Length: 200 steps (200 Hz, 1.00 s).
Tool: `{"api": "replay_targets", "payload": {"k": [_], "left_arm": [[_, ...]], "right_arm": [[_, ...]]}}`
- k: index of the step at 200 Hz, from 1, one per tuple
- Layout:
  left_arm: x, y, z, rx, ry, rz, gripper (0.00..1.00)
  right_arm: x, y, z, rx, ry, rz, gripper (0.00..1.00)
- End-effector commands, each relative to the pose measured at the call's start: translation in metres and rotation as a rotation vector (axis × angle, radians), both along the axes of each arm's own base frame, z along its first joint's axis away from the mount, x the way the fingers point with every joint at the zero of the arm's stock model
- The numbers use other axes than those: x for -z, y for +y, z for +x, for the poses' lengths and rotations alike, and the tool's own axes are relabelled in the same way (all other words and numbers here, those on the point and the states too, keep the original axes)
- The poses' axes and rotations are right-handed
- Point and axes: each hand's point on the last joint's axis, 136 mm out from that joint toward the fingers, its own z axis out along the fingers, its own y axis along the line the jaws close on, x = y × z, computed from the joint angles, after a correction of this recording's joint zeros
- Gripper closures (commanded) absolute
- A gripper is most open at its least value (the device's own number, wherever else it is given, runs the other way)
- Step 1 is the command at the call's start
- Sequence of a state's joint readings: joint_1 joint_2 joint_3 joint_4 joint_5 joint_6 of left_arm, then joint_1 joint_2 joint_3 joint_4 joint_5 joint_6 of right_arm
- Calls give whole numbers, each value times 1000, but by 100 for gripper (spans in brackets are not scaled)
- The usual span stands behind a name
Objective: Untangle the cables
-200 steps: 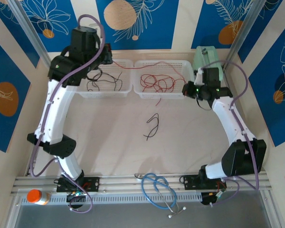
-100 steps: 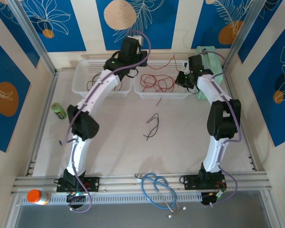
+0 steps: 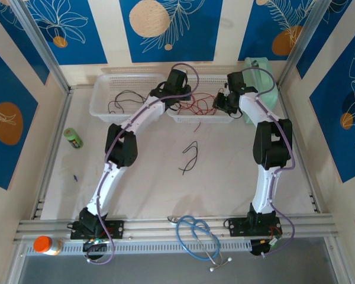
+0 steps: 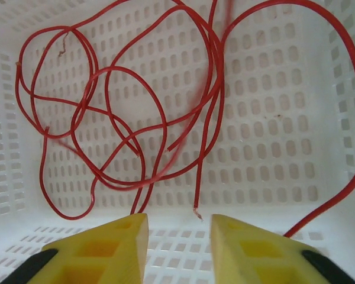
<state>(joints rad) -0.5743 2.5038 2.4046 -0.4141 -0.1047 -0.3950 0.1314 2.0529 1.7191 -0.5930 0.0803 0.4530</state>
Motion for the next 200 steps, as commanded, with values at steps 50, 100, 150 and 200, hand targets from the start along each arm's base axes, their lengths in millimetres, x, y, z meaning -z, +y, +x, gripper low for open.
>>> {"api": "replay_targets", "payload": {"k": [50,100,150,200], "left_arm": [[-56,-12,-11,73,-100,-9,37],[-131,-3,-62,132,-177,-1,27],[-108,27,-147,153,-35,19,30],[-11,59,-242,127,295,-5,42]], "right_arm": [[-74,6,-22,-31,-114,9,49],[-112,13,-84,-56,-182,-17,44],[-100,29,-169,-103,-135,20,46],[-68,51,-237,-162,-48,33,49]]}}
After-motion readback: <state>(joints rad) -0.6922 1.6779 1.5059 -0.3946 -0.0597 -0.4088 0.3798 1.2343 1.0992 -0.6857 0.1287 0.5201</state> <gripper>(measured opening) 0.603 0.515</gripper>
